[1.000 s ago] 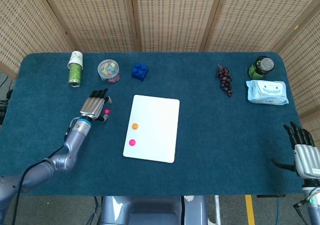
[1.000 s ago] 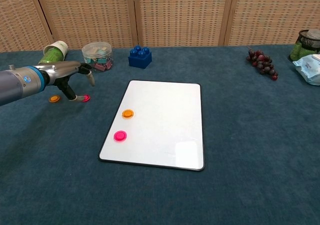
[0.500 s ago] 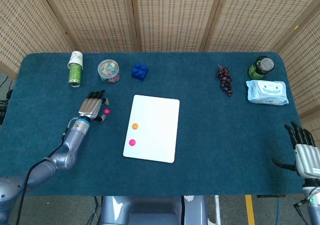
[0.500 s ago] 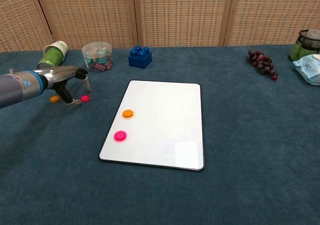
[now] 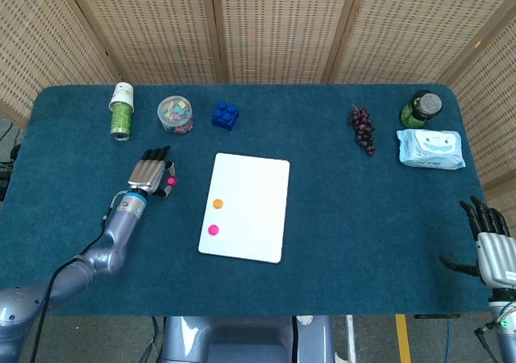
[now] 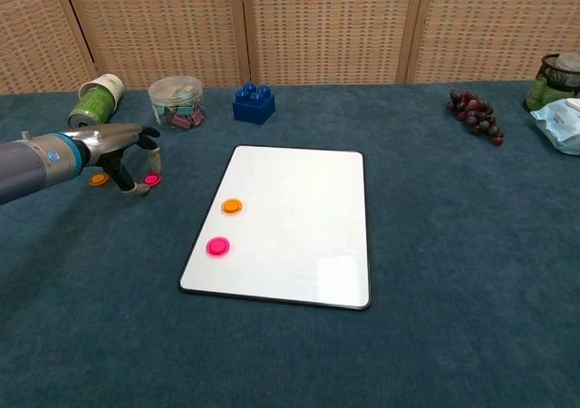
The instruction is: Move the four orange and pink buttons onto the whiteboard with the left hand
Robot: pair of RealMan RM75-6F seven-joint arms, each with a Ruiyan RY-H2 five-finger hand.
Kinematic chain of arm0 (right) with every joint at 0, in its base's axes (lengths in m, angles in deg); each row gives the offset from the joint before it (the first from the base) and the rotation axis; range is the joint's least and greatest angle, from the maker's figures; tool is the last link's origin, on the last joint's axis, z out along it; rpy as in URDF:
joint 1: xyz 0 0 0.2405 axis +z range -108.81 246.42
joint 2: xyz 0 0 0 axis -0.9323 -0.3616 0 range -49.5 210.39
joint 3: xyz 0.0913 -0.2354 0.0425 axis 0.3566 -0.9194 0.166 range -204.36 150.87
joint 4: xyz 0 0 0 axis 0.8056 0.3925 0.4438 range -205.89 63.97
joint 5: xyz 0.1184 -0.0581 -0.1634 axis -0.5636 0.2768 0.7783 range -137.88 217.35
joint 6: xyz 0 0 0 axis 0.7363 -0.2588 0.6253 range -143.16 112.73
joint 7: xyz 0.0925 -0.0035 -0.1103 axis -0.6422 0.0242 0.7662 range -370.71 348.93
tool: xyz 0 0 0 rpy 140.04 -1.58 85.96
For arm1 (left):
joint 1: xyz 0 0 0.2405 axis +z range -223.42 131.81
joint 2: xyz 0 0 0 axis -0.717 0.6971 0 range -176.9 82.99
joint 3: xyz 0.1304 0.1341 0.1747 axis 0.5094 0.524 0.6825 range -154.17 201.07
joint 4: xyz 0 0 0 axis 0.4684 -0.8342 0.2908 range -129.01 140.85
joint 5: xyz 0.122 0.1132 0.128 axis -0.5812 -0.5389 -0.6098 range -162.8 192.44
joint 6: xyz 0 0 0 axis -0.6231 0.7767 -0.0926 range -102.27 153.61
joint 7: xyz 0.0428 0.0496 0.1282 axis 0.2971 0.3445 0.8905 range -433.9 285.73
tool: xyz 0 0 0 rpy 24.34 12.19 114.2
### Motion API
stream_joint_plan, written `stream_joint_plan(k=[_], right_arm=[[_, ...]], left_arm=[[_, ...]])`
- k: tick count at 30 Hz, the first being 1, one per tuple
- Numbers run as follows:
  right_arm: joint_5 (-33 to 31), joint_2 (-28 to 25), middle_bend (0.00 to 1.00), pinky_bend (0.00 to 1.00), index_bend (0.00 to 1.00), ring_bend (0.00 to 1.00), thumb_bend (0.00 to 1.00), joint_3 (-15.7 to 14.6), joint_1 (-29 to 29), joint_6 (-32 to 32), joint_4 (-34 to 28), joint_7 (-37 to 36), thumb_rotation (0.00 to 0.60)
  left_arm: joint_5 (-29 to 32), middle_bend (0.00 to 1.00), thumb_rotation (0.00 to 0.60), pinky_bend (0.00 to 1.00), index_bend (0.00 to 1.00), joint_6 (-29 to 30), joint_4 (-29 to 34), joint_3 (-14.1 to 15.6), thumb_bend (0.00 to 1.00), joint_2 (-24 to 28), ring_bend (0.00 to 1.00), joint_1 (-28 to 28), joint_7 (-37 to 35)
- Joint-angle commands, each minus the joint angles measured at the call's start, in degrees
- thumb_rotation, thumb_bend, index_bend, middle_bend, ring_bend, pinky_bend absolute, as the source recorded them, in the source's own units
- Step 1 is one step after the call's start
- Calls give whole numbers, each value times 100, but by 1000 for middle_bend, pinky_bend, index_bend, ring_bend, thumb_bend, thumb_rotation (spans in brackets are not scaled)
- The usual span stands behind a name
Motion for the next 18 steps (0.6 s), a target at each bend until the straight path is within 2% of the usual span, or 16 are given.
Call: stream_joint_plan(k=[1,7,13,18], right_arm=[[0,-1,0,0,0,0,0,-1,0,-4,-1,-4,600],[3,-16,0,0,0,0,0,1,-3,-5,-10,-45,600],[15,-17,0,0,0,0,0,-5,-2,-8,-6,-56,600],[23,-15,0,0,0,0,0,-14,-2,-13,-14,-45,600]], left_arm=[[-26,0,600,0,637,43,35,-27,389,20,0,10,-18],[-262,0,600,0,638,279,561,-72,388,277,0,25,-74],[-904,0,600,0,637,851,1926,-49,389,821,0,99,-159],[-1428,0,600,0,637,1119,2964,177,386,1099,0,135,24]])
